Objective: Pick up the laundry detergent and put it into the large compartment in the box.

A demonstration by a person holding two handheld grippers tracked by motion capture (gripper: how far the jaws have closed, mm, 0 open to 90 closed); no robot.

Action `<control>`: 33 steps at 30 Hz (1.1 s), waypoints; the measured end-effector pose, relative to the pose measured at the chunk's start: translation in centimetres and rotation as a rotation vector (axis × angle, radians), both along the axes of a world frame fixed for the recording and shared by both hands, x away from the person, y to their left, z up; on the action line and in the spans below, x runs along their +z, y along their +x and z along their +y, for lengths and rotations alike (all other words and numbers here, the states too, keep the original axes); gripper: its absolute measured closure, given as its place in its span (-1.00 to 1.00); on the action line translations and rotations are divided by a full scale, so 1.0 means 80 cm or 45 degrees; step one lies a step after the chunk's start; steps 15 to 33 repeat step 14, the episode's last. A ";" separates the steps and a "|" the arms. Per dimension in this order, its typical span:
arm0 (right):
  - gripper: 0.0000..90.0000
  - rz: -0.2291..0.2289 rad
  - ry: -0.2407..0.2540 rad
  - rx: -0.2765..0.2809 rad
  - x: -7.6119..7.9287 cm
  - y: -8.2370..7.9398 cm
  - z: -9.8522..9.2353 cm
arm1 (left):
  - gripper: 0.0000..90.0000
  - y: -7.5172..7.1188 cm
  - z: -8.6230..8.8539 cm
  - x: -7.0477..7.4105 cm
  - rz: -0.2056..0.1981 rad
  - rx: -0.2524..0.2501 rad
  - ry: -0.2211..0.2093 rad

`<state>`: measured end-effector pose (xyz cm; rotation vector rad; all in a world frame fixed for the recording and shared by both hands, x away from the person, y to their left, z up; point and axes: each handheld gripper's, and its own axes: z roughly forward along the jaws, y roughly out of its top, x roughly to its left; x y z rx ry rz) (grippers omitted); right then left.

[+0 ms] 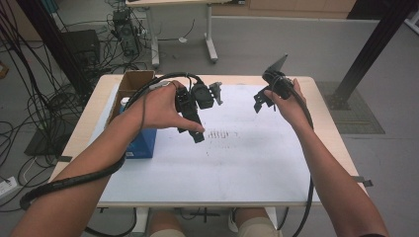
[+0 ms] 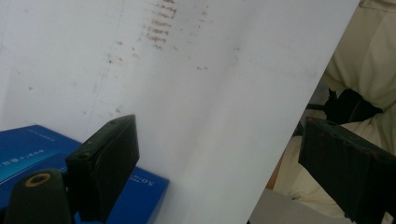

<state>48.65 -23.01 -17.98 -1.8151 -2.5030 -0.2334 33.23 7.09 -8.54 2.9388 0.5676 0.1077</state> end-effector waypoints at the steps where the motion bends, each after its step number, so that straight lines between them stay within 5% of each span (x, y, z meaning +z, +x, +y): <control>1: -0.87 0.000 0.000 0.000 0.000 0.000 0.000 | -0.72 0.000 -0.001 0.000 0.004 0.003 0.002; 33: -0.87 -0.005 -0.002 0.001 0.000 0.001 -0.002 | -0.72 0.006 0.000 -0.005 0.001 -0.001 -0.020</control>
